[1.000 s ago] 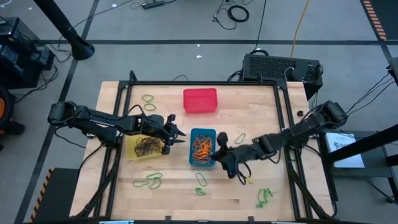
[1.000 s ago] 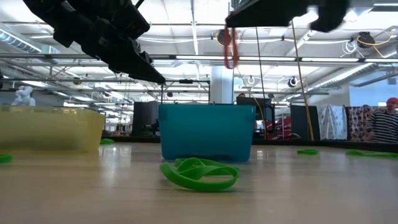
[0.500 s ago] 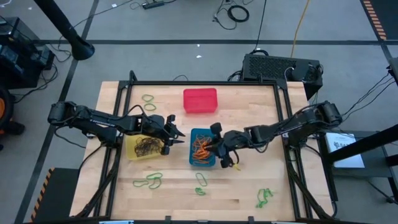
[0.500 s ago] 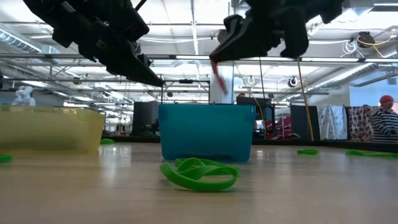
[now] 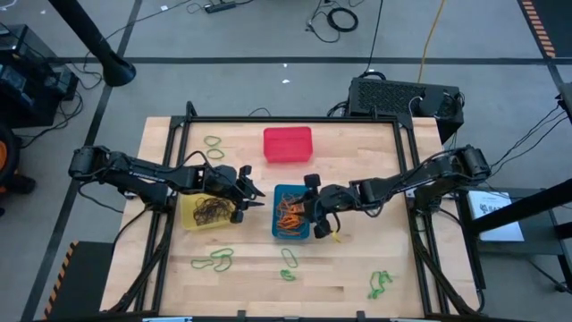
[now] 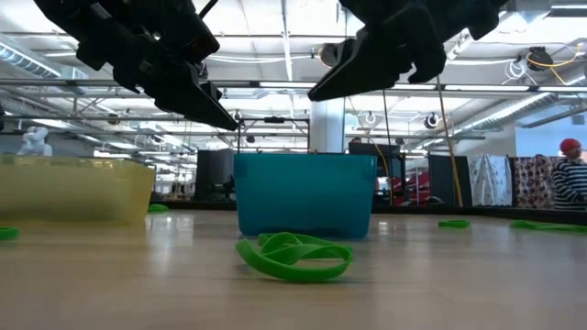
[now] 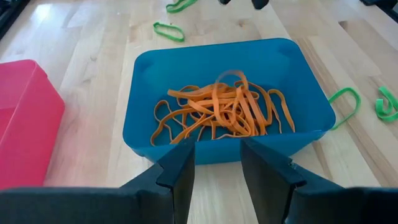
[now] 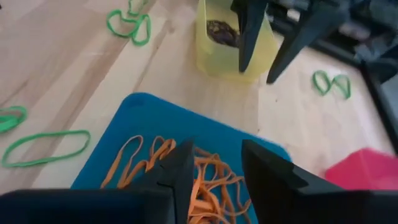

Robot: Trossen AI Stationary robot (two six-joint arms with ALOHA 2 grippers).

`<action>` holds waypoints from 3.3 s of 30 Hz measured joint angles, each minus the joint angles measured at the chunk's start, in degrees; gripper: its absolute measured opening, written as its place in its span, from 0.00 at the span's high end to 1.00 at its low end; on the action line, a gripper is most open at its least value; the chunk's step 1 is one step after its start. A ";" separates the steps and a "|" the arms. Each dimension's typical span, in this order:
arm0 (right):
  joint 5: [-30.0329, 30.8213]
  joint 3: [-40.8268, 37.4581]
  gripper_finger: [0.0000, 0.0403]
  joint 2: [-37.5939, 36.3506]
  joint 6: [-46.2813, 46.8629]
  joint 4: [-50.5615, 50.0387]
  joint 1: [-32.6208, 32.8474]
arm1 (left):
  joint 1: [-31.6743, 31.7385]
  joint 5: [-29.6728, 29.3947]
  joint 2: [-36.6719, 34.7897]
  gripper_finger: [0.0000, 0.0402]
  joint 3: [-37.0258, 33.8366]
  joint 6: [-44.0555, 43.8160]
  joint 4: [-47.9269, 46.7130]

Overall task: Sort rubber bands into baskets
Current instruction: Put the green rubber band into the red bin

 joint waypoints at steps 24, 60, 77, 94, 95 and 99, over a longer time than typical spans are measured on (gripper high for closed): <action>-0.22 0.00 0.65 -0.02 23.55 -11.85 11.57 | -1.35 4.87 1.23 0.66 -0.02 -0.02 16.53; 41.12 -0.02 0.65 -5.70 98.04 -68.45 42.02 | -15.70 11.09 69.90 0.66 74.47 0.06 6.20; 42.25 -2.86 0.65 -5.66 104.05 -76.60 41.75 | -17.61 21.54 91.11 0.66 102.63 1.71 8.62; 42.62 -3.15 0.65 -5.66 105.57 -73.33 40.06 | -20.25 10.17 91.97 0.66 102.88 10.58 14.79; 42.62 -3.15 0.65 -5.66 105.44 -72.87 39.77 | -20.86 9.66 92.28 0.66 102.86 10.85 14.70; 42.61 -3.12 0.65 -5.66 105.05 -71.68 38.82 | -22.54 4.94 92.46 0.66 102.77 14.35 12.21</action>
